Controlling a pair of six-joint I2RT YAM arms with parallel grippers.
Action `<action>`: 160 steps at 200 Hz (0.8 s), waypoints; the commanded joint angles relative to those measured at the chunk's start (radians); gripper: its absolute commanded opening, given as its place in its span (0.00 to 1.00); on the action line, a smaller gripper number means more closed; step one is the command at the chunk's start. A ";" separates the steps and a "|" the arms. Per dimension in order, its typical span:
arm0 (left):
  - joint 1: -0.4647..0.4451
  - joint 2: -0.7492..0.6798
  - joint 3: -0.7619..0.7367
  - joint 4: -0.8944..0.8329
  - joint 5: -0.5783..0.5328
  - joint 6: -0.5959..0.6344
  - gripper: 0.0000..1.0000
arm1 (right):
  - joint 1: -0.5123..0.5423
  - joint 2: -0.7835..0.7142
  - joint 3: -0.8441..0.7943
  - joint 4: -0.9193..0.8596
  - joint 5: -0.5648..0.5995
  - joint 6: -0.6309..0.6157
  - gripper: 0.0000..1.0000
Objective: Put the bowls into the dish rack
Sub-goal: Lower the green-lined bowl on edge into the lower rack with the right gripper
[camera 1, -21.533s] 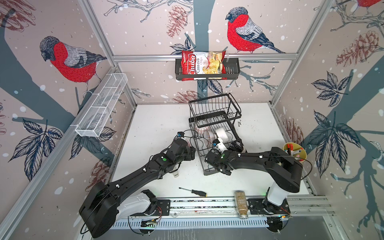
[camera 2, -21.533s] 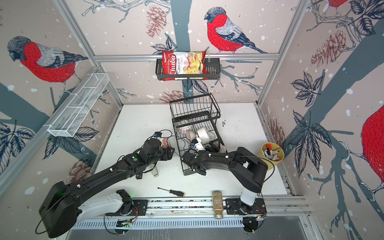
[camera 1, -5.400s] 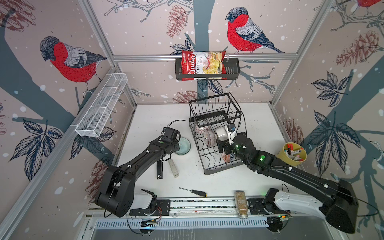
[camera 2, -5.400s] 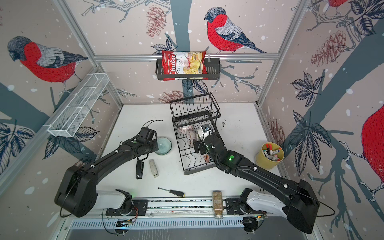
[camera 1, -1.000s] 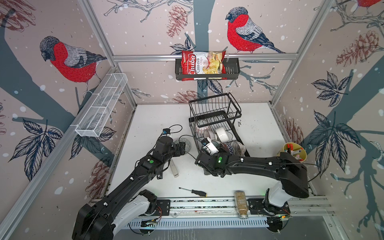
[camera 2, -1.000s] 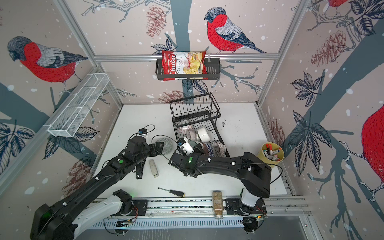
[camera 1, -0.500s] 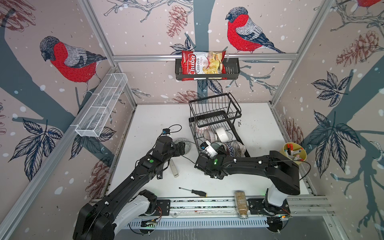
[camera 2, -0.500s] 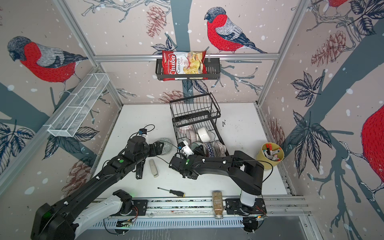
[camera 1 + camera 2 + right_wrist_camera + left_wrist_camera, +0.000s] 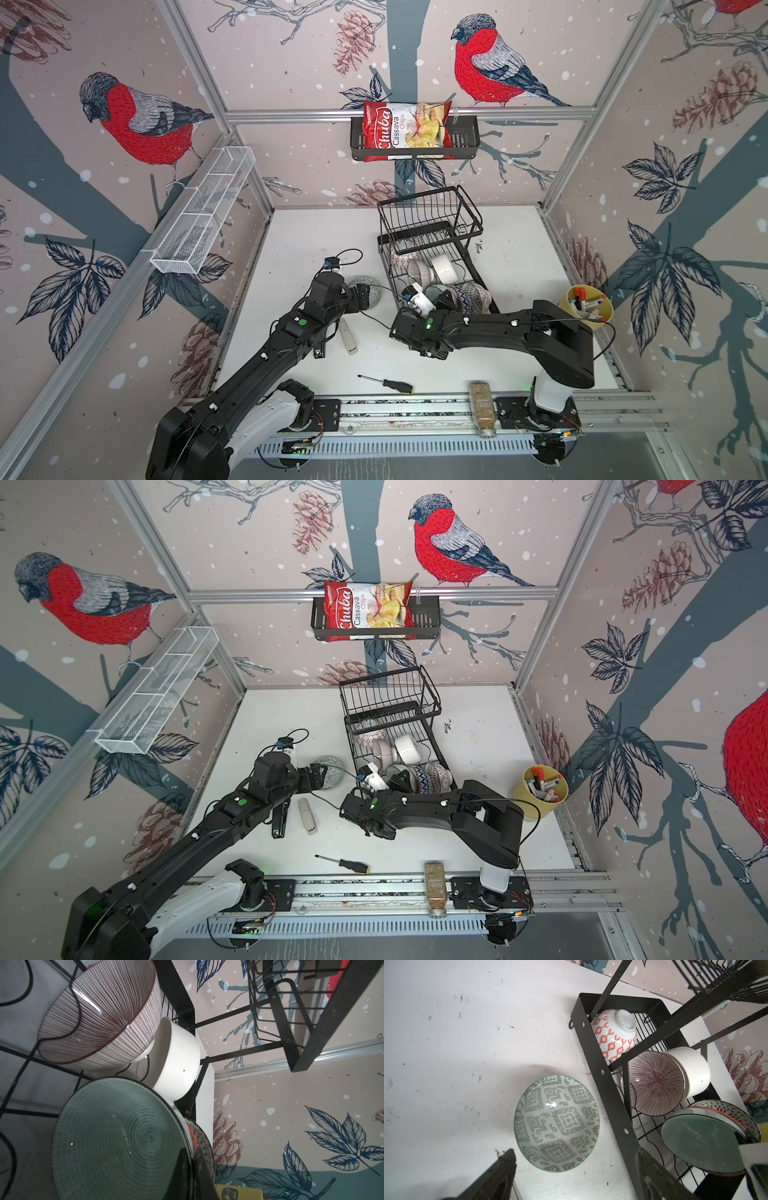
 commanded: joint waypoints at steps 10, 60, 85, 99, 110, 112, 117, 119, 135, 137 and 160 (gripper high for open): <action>0.001 0.008 0.000 0.044 0.010 0.019 0.89 | -0.006 0.028 0.007 -0.039 0.121 0.066 0.00; 0.003 0.016 0.002 0.047 0.014 0.021 0.89 | -0.007 0.098 0.061 -0.218 0.170 0.250 0.00; 0.003 0.016 0.006 0.044 0.015 0.025 0.89 | -0.008 0.088 0.060 -0.216 0.167 0.251 0.00; 0.003 0.014 0.008 0.044 0.015 0.025 0.89 | -0.008 0.078 0.058 -0.215 0.170 0.250 0.00; 0.003 0.014 0.008 0.045 0.017 0.024 0.89 | -0.010 0.071 0.055 -0.207 0.174 0.243 0.00; 0.003 0.013 0.008 0.046 0.017 0.023 0.89 | -0.009 0.071 0.054 -0.206 0.175 0.242 0.00; 0.003 0.013 0.008 0.046 0.017 0.024 0.89 | -0.009 0.070 0.052 -0.204 0.177 0.239 0.00; 0.003 0.014 0.008 0.046 0.018 0.024 0.89 | -0.010 0.069 0.051 -0.204 0.179 0.239 0.00; 0.003 0.013 0.008 0.047 0.020 0.021 0.89 | -0.010 0.069 0.052 -0.196 0.175 0.232 0.00; 0.003 0.013 0.007 0.048 0.020 0.022 0.89 | -0.010 0.071 0.051 -0.195 0.175 0.231 0.00; 0.003 0.012 0.006 0.048 0.023 0.020 0.89 | -0.010 0.083 0.042 -0.188 0.180 0.226 0.00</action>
